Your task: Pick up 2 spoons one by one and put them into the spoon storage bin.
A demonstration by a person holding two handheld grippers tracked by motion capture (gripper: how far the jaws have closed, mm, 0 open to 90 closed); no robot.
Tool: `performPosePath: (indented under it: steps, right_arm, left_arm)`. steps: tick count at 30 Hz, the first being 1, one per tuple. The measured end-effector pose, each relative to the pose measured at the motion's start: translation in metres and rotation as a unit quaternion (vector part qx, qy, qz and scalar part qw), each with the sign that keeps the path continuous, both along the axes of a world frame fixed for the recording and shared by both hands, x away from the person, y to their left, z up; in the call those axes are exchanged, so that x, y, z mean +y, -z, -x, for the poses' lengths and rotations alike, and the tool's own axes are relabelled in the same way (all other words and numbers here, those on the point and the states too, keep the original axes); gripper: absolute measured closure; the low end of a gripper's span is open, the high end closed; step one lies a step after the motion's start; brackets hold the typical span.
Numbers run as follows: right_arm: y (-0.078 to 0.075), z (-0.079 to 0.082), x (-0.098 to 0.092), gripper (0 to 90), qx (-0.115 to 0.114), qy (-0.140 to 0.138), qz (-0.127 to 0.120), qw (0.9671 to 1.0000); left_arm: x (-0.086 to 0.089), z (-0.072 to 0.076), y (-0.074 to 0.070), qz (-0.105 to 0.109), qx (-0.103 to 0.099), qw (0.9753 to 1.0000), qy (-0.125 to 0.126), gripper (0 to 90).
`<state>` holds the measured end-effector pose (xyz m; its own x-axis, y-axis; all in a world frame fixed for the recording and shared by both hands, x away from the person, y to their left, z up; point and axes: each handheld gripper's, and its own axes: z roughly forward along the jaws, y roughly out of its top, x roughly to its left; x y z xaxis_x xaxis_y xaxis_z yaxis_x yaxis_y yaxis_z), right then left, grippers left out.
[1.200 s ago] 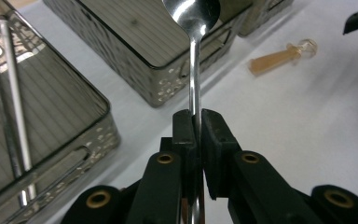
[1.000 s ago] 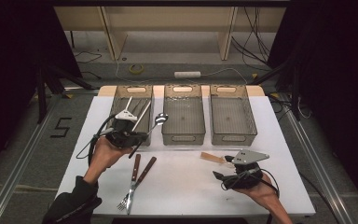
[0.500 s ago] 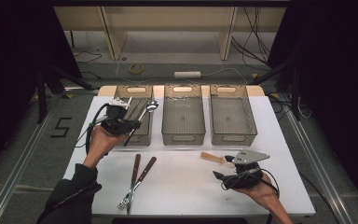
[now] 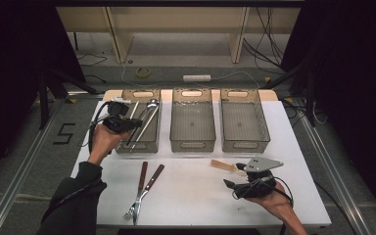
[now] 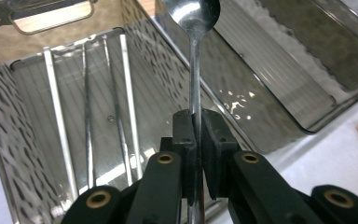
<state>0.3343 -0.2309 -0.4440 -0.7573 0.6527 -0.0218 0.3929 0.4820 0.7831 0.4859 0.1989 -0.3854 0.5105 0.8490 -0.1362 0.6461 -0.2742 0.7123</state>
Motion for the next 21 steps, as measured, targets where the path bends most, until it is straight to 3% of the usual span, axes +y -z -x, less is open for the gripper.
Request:
performPosePath:
  steps: [21]
  right_arm:
    - [0.0,0.0,0.0,29.0,0.001,-0.001,-0.002,1.0]
  left_arm:
    - [0.007,-0.031,0.001,-0.007,-0.003,0.9993,-0.035,84.0]
